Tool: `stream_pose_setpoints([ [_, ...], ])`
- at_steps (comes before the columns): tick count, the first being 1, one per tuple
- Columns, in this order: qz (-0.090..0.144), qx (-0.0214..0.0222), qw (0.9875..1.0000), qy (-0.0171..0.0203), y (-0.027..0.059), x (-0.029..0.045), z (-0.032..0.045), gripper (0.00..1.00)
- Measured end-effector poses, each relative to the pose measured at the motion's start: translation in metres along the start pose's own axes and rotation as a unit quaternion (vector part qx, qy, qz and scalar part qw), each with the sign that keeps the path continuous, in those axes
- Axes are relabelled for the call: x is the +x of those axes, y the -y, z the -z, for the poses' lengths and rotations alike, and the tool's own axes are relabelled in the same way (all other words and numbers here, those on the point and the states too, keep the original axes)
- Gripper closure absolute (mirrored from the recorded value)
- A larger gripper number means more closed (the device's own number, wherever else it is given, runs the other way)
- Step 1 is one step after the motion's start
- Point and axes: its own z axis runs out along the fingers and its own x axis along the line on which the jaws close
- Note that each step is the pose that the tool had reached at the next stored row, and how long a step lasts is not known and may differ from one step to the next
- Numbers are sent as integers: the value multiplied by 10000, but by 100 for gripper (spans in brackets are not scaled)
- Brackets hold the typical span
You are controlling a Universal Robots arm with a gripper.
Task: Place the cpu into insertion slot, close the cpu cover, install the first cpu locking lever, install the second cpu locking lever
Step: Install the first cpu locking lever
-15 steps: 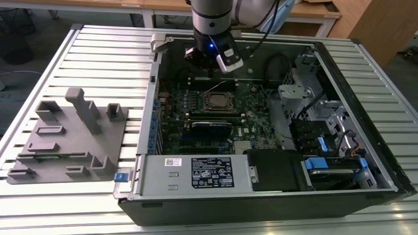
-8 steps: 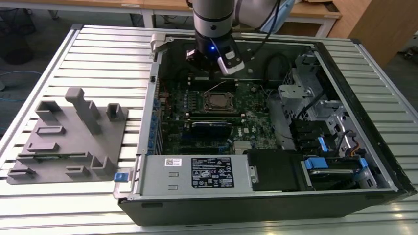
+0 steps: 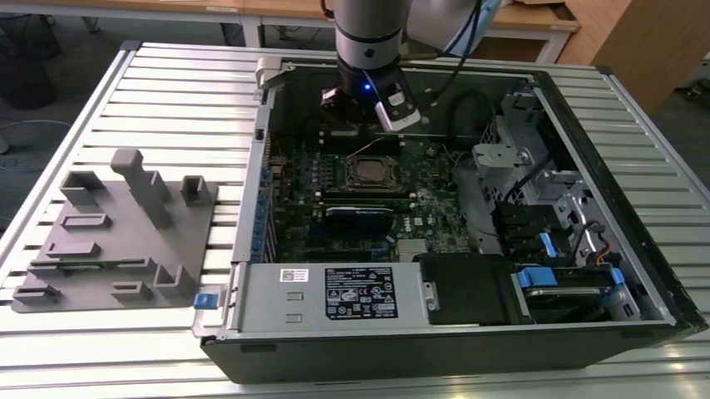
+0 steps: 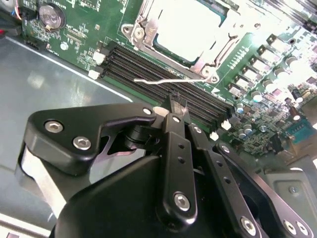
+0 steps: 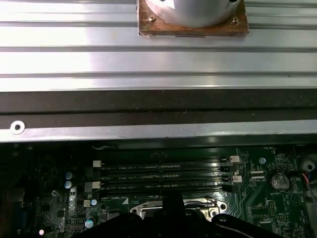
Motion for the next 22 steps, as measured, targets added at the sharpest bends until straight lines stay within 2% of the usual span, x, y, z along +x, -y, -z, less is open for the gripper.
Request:
stream_pose_setpoints([
  [8, 0, 1, 10000, 0, 3, -6, -9, 89],
  [14, 0, 1, 10000, 0, 18, -2, -70, 89],
  [22, 0, 1, 10000, 0, 23, -12, -92, 89],
])
